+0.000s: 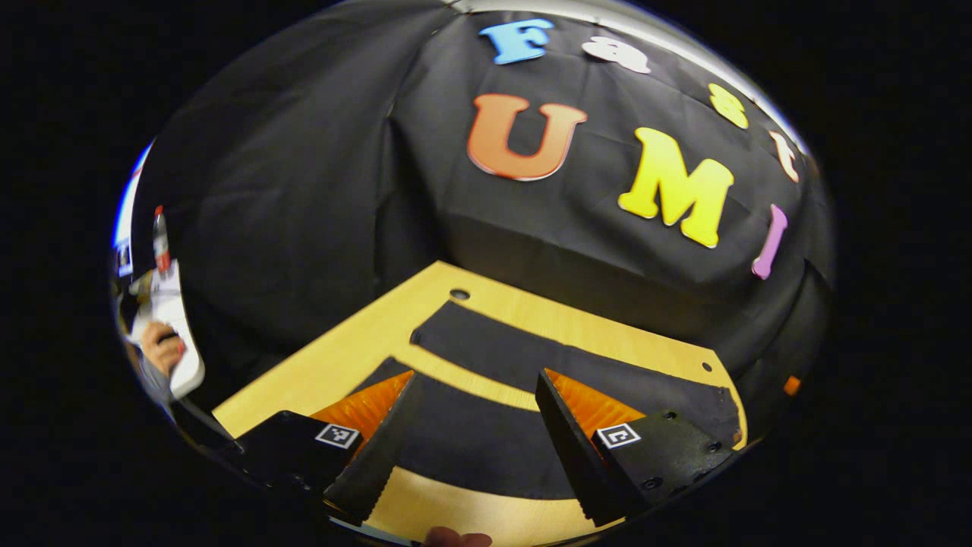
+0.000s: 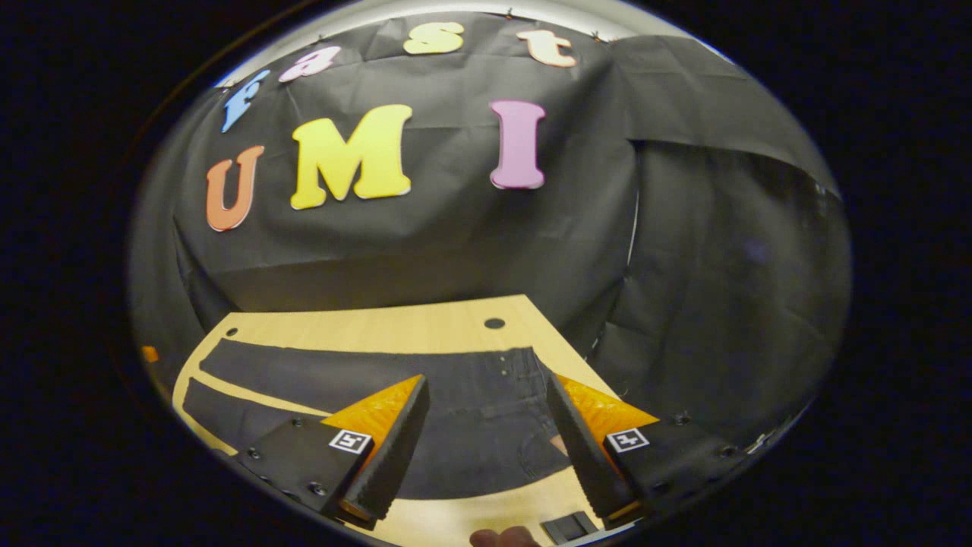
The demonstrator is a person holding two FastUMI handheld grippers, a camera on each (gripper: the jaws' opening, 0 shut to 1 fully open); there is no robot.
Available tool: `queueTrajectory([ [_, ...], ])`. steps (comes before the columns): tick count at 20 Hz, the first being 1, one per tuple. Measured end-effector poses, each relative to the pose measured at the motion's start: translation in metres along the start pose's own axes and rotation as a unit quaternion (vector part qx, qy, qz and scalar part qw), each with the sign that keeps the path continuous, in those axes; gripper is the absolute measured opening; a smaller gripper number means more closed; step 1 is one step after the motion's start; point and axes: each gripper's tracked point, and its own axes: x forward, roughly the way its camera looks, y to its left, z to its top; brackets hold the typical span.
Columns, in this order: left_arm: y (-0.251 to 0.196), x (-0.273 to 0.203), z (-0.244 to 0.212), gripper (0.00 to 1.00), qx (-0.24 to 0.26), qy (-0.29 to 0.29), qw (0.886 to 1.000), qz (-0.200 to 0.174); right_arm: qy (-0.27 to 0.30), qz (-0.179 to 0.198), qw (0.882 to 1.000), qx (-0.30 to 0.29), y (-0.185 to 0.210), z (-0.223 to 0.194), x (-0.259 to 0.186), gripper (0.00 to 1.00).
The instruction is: Grasp the waist and the cuffs of the jeans and fold them to make the two legs overlap; first hold the waist and fold one-third of the jeans toward the cuffs, then hold the cuffs and fold the remaining one-third in the same direction to finish folding.
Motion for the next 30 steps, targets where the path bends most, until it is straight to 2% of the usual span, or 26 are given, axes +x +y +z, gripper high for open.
queueTrajectory([
  [2,0.026,-0.001,-0.025,0.99,-0.067,0.039,0.997,0.021,0.036,-0.006,0.999,0.025,-0.019,-0.022,0.001,0.94],
  [3,0.034,0.002,-0.035,0.99,-0.104,0.057,0.993,0.027,0.054,-0.01,0.998,0.038,-0.026,-0.034,0.002,0.96],
  [5,0.044,0.006,-0.053,0.99,-0.181,0.092,0.979,0.033,0.084,-0.022,0.994,0.066,-0.042,-0.054,0.004,0.96],
  [7,0.056,0.009,-0.07,0.99,-0.252,0.12,0.959,0.043,0.112,-0.034,0.988,0.104,-0.053,-0.074,0.008,0.97],
  [9,0.073,0.016,-0.091,0.99,-0.315,0.147,0.935,0.063,0.139,-0.042,0.979,0.146,-0.061,-0.091,0.011,0.99],
  [10,0.08,0.022,-0.094,0.99,-0.343,0.153,0.924,0.07,0.147,-0.047,0.975,0.161,-0.067,-0.098,0.013,0.94],
  [11,0.085,0.028,-0.096,0.99,-0.366,0.157,0.914,0.076,0.154,-0.052,0.971,0.173,-0.071,-0.104,0.013,0.94],
  [12,0.088,0.034,-0.094,0.99,-0.387,0.157,0.905,0.075,0.162,-0.056,0.968,0.184,-0.076,-0.109,0.013,0.98],
  [13,0.091,0.036,-0.088,0.99,-0.401,0.157,0.9,0.073,0.171,-0.06,0.964,0.194,-0.079,-0.114,0.014,0.98],
  [16,0.096,0.054,-0.082,0.96,-0.411,0.164,0.894,0.075,0.184,-0.065,0.957,0.217,-0.082,-0.121,0.018,0.98],
  [18,0.093,0.063,-0.079,0.96,-0.405,0.169,0.895,0.079,0.197,-0.059,0.952,0.228,-0.079,-0.128,0.022,0.98],
  [20,0.09,0.069,-0.076,0.96,-0.403,0.169,0.896,0.08,0.211,-0.054,0.942,0.255,-0.079,-0.133,0.026,0.98],
  [23,0.087,0.079,-0.072,0.96,-0.412,0.162,0.893,0.078,0.235,-0.049,0.915,0.325,-0.078,-0.15,0.042,0.99],
  [25,0.086,0.081,-0.069,0.96,-0.424,0.156,0.889,0.074,0.252,-0.055,0.887,0.382,-0.084,-0.16,0.055,0.99],
  [26,0.086,0.08,-0.068,0.87,-0.429,0.154,0.887,0.073,0.256,-0.061,0.875,0.407,-0.089,-0.164,0.063,0.93],
  [27,0.088,0.082,-0.068,0.95,-0.433,0.153,0.885,0.074,0.257,-0.072,0.866,0.423,-0.097,-0.168,0.07,0.93],
  [29,0.088,0.083,-0.067,0.94,-0.437,0.154,0.883,0.076,0.252,-0.079,0.855,0.446,-0.105,-0.165,0.083,0.92],
  [30,0.087,0.084,-0.067,1.0,-0.437,0.154,0.883,0.076,0.251,-0.079,0.855,0.448,-0.105,-0.161,0.088,0.95],
])
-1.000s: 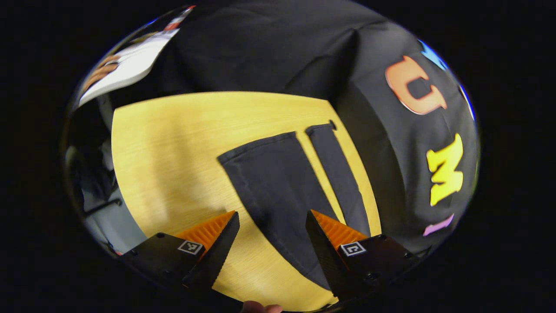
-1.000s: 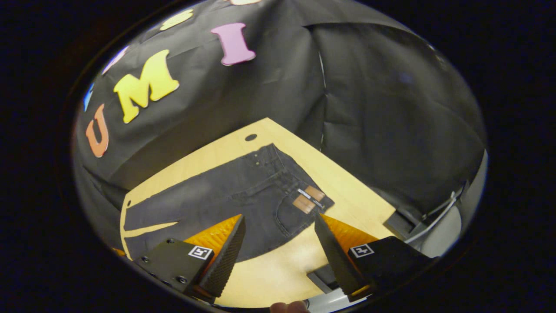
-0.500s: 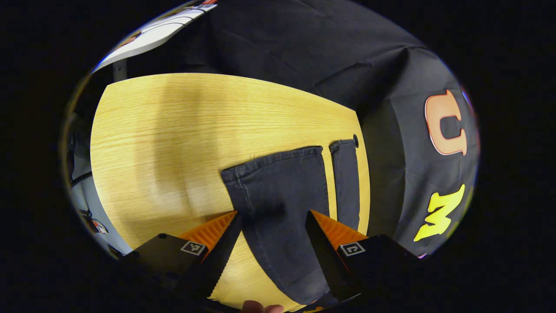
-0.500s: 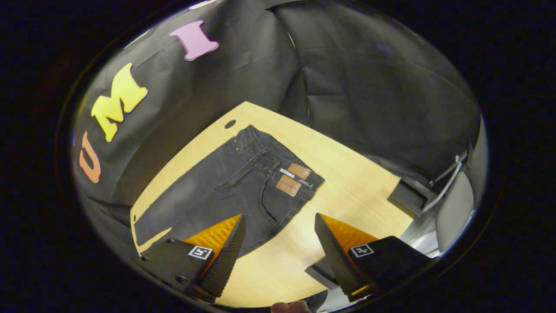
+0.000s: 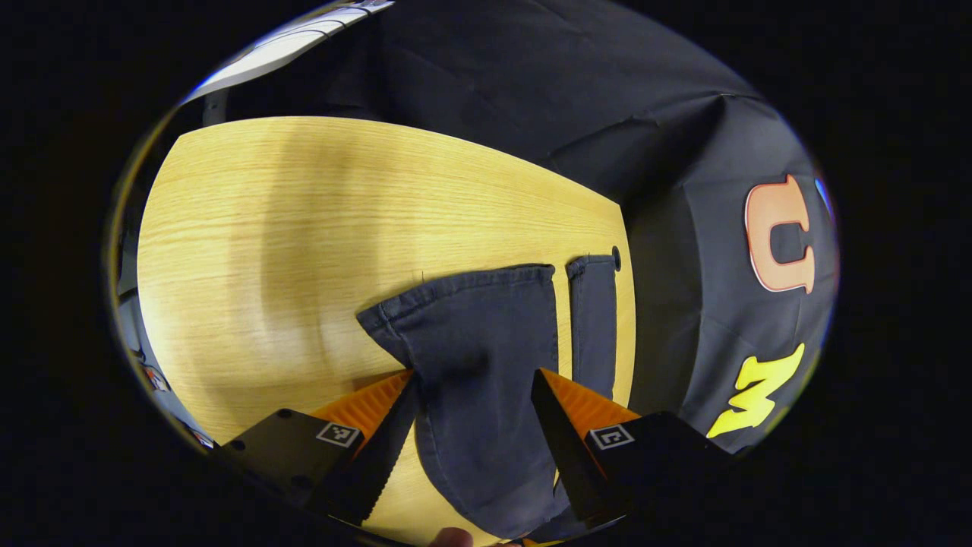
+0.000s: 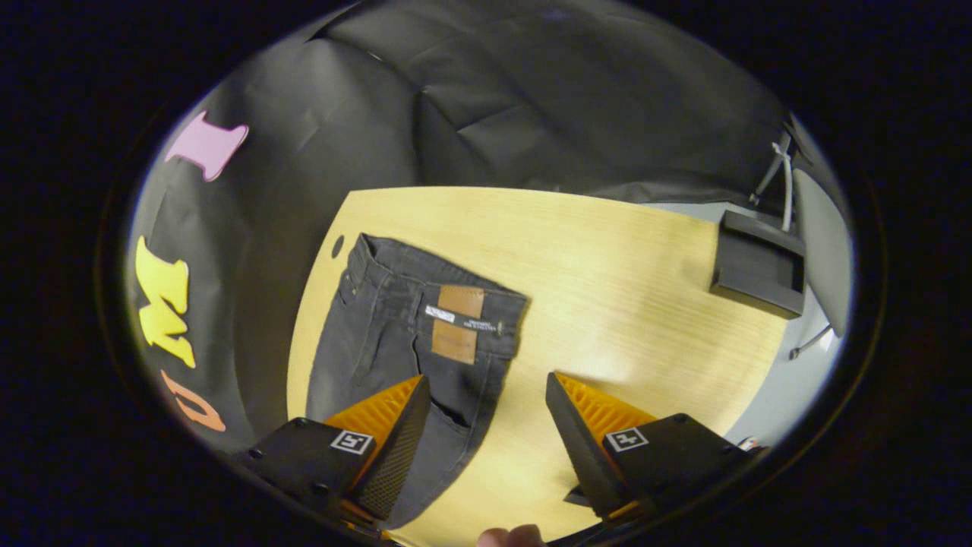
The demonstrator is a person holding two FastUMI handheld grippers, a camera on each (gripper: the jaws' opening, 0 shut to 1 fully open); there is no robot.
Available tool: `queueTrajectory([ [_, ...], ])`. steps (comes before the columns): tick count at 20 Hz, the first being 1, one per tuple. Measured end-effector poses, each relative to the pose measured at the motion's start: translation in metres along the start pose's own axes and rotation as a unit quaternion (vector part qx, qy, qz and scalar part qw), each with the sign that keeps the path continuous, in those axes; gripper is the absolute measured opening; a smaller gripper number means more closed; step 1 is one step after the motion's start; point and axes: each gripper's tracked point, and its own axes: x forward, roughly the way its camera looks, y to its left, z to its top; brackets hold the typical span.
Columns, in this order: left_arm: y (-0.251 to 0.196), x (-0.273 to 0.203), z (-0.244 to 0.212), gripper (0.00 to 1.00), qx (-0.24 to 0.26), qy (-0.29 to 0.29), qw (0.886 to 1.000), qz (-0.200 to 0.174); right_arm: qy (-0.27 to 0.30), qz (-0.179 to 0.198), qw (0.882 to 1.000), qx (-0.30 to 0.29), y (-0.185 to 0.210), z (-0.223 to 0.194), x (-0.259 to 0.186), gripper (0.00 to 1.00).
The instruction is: Grasp the waist and the cuffs of the jeans and fold them to make the two legs overlap; first hold the waist and fold one-third of the jeans toward the cuffs, then hold the cuffs and fold the remaining one-third in the same direction to finish folding.
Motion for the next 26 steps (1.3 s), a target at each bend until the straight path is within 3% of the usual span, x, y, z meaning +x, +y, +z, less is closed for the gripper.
queueTrajectory([
  [1,0.0,0.001,0.0,0.93,0.0,0.0,1.0,0.0,0.0,-0.001,1.0,-0.006,0.004,0.003,0.004,0.95],
  [2,-0.001,0.001,0.001,0.93,-0.001,-0.001,1.0,0.0,0.0,-0.003,1.0,-0.016,0.009,0.002,0.007,0.92],
  [5,-0.005,0.007,-0.003,0.91,0.003,0.002,1.0,0.002,0.007,-0.009,0.999,-0.043,0.026,-0.008,0.018,0.95],
  [7,-0.006,0.009,-0.002,0.89,0.005,0.005,1.0,0.002,0.001,-0.026,0.997,-0.068,0.027,-0.013,0.023,0.92],
  [8,-0.005,0.009,-0.003,0.89,0.005,0.006,1.0,0.003,-0.005,-0.034,0.996,-0.076,0.028,-0.013,0.024,0.99],
  [10,-0.003,0.01,-0.004,0.84,0.005,0.011,1.0,0.006,-0.013,-0.057,0.994,-0.095,0.028,-0.014,0.024,0.92],
  [13,-0.001,0.013,-0.005,0.7,0.005,0.019,1.0,0.01,-0.033,-0.12,0.982,-0.142,0.015,-0.015,0.027,0.84],
  [14,0.001,0.014,-0.005,0.66,0.004,0.021,1.0,0.013,-0.039,-0.134,0.978,-0.153,0.014,-0.018,0.028,0.67],
  [16,0.005,0.016,-0.005,0.54,0.001,0.027,0.999,0.02,-0.043,-0.17,0.966,-0.192,0.008,-0.017,0.034,0.65],
  [17,0.005,0.018,-0.005,0.55,0.0,0.029,0.999,0.021,-0.042,-0.179,0.963,-0.198,0.011,-0.013,0.029,0.72],
  [18,0.005,0.018,-0.005,0.43,0.0,0.032,0.999,0.02,-0.04,-0.185,0.961,-0.203,0.011,-0.013,0.031,0.53],
  [19,0.006,0.018,-0.006,0.39,0.002,0.034,0.999,0.022,-0.036,-0.19,0.959,-0.206,0.008,-0.012,0.032,0.48],
  [20,0.009,0.018,-0.006,0.41,0.003,0.039,0.999,0.026,-0.035,-0.188,0.96,-0.204,0.01,-0.011,0.034,0.31],
  [21,0.008,0.02,-0.007,0.24,0.002,0.044,0.999,0.026,-0.03,-0.174,0.966,-0.191,0.011,-0.012,0.038,0.3],
  [23,0.009,0.02,-0.008,0.13,0.0,0.055,0.998,0.029,-0.012,-0.167,0.973,-0.158,0.014,-0.014,0.035,0.1],
  [26,0.004,0.011,-0.006,0.06,-0.01,0.071,0.997,0.029,0.005,-0.134,0.985,-0.109,0.019,-0.011,0.025,0.06],
])
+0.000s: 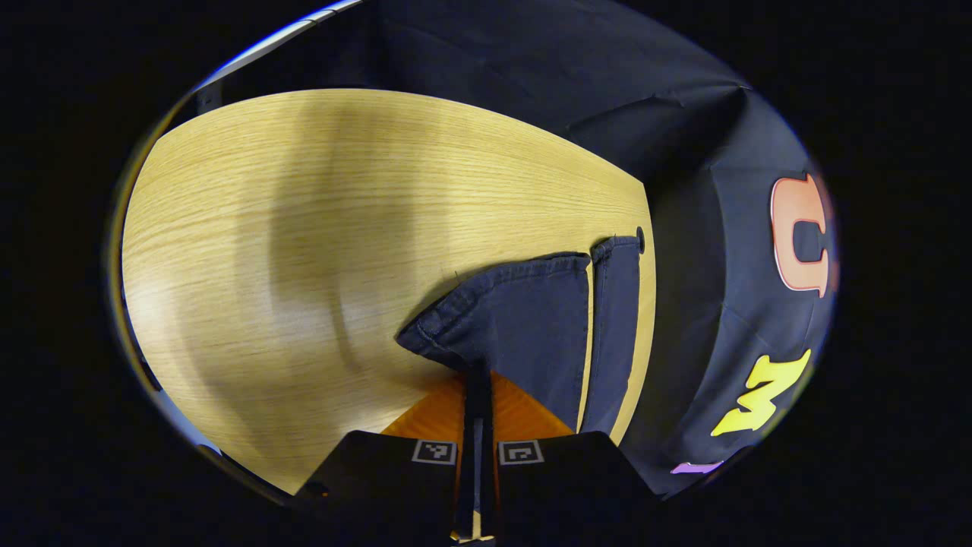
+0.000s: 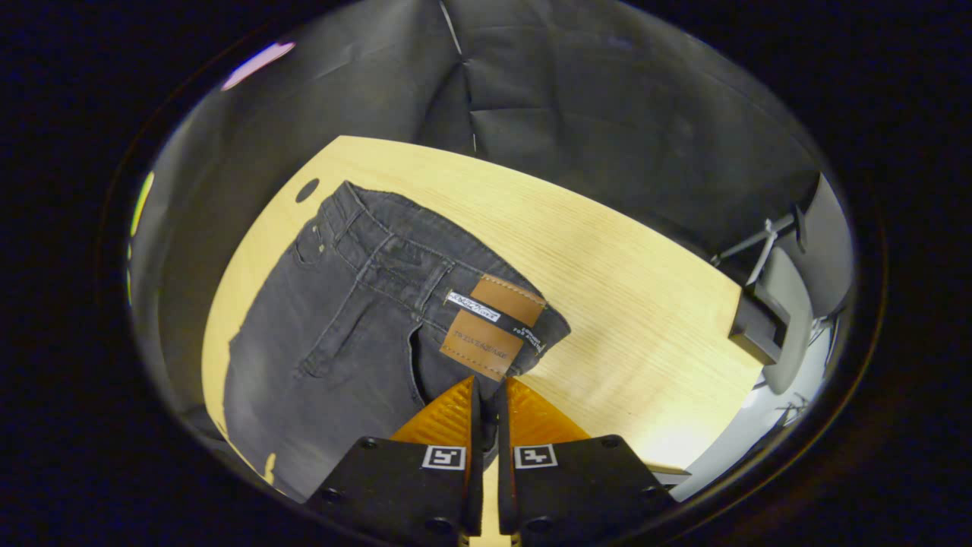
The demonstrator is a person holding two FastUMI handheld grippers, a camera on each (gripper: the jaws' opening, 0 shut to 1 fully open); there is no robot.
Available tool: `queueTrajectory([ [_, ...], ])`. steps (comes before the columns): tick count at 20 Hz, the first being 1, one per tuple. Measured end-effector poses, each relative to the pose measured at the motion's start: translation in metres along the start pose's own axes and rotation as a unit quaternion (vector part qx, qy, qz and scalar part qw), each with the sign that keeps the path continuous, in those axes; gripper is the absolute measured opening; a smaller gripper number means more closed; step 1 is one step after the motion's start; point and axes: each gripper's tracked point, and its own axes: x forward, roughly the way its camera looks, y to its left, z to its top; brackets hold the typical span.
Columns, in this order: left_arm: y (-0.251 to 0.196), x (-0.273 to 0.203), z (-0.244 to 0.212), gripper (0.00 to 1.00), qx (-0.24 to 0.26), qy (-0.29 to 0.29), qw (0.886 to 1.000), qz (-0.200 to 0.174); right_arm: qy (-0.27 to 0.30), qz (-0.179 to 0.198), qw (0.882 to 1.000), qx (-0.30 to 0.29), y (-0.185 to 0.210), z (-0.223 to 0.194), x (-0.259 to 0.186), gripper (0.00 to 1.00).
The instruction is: Grasp the waist and the cuffs of the jeans and fold them to make the two legs overlap; first hold the waist and fold one-third of the jeans toward the cuffs, then hold the cuffs and fold the remaining one-third in the same direction to finish folding.
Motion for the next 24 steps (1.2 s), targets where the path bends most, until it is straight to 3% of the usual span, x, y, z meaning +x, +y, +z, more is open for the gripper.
queueTrajectory([
  [3,-0.016,-0.014,-0.002,0.05,0.002,0.009,1.0,-0.015,0.006,0.038,0.999,0.038,0.001,0.008,-0.018,0.09],
  [6,-0.039,-0.026,-0.004,0.05,0.014,0.014,0.999,-0.028,0.005,0.069,0.997,0.038,0.009,0.019,-0.041,0.09],
  [14,-0.117,-0.03,0.013,0.05,0.073,0.043,0.996,-0.038,-0.022,0.144,0.989,0.005,0.093,0.085,-0.092,0.08],
  [19,-0.183,0.004,0.027,0.05,0.123,0.067,0.989,-0.043,-0.034,0.149,0.987,-0.054,0.159,0.123,-0.082,0.08],
  [24,-0.23,0.067,0.039,0.05,0.167,0.078,0.982,-0.042,-0.038,0.148,0.985,-0.08,0.208,0.146,-0.036,0.08],
])
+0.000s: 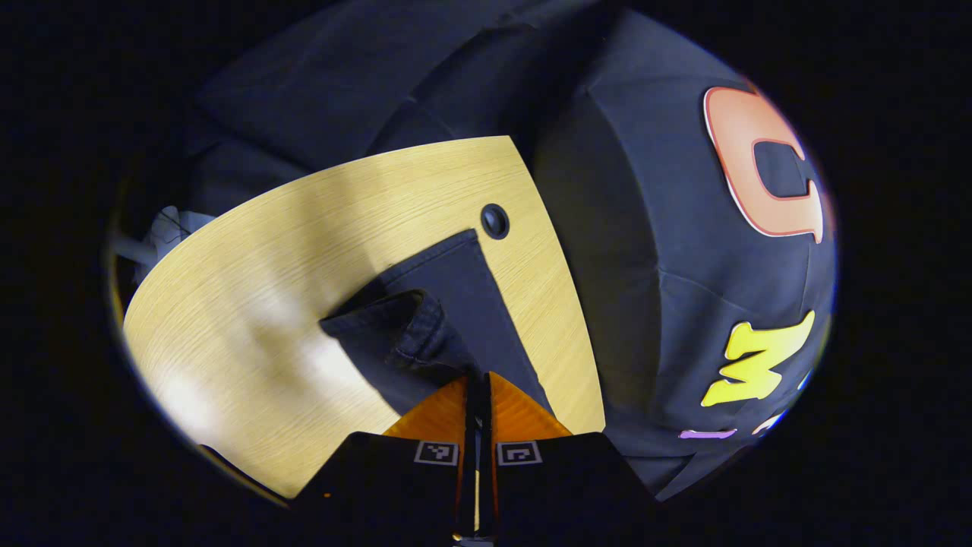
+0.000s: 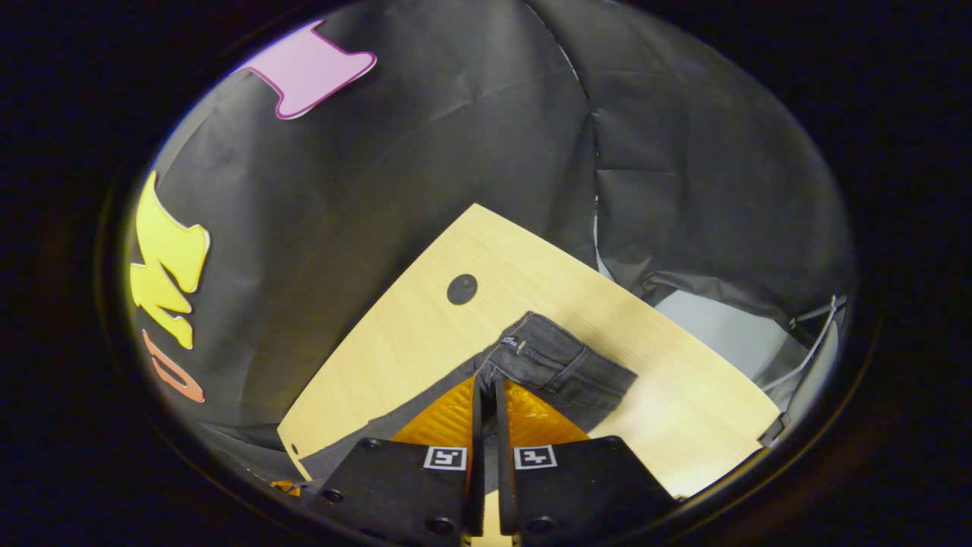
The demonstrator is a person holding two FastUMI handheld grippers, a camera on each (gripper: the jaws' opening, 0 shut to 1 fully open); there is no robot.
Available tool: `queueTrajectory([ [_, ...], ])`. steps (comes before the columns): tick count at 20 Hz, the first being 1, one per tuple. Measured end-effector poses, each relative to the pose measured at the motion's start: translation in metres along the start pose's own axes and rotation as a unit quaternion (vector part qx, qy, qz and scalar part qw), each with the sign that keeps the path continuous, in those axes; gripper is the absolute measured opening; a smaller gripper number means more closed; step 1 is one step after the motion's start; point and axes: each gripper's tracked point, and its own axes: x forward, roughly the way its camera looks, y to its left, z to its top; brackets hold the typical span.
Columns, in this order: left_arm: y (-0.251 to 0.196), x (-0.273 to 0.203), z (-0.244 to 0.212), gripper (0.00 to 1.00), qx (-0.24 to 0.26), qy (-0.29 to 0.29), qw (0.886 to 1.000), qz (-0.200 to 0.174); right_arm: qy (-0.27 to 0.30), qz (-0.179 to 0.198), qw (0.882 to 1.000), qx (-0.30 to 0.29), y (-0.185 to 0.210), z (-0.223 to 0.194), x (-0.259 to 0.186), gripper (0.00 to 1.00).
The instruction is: Grasp the waist and the cuffs of the jeans and fold them to make the two legs overlap; first hold the waist and fold one-third of the jeans toward the cuffs, then hold the cuffs and fold the remaining one-third in the same direction to finish folding.
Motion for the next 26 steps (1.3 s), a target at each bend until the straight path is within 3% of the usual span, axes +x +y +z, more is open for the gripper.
queueTrajectory([
  [2,-0.003,0.025,0.01,0.0,-0.001,0.004,1.0,0.0,0.002,0.0,1.0,-0.003,0.004,0.003,0.025,0.08],
  [3,-0.001,0.039,0.012,0.05,0.003,0.008,1.0,0.004,0.004,0.0,1.0,-0.001,0.003,0.004,0.037,0.08],
  [10,-0.014,0.085,0.025,0.05,0.037,0.014,0.999,0.001,0.01,-0.006,1.0,-0.018,-0.001,0.002,0.091,0.08],
  [12,-0.006,0.098,0.024,0.05,0.051,0.019,0.998,0.022,0.013,-0.01,1.0,-0.026,-0.001,0.0,0.095,0.08],
  [16,0.01,0.112,0.027,0.06,0.011,0.014,0.999,0.043,0.012,-0.023,0.998,-0.052,0.005,-0.004,0.096,0.08],
  [18,0.015,0.114,0.025,0.11,0.005,0.011,0.999,0.05,0.013,-0.023,0.998,-0.06,0.006,-0.008,0.098,0.07],
  [19,0.017,0.11,0.026,0.21,0.004,0.01,0.999,0.053,0.015,-0.023,0.998,-0.06,0.005,-0.009,0.1,0.11],
  [20,0.019,0.108,0.026,0.16,0.005,0.01,0.998,0.059,0.015,-0.021,0.998,-0.063,0.006,-0.01,0.099,0.14],
  [21,0.017,0.104,0.027,0.37,0.005,0.008,0.998,0.057,0.014,-0.02,0.997,-0.068,0.01,-0.009,0.098,0.22],
  [22,0.016,0.103,0.027,0.71,0.008,0.003,0.998,0.061,0.012,-0.017,0.997,-0.072,0.013,-0.009,0.096,0.27],
  [23,0.015,0.101,0.027,0.75,0.014,-0.001,0.998,0.065,0.012,-0.01,0.997,-0.075,0.018,-0.01,0.096,0.28],
  [26,0.011,0.091,0.026,0.93,0.028,-0.024,0.996,0.085,-0.001,-0.005,0.994,-0.107,0.026,-0.013,0.088,0.68],
])
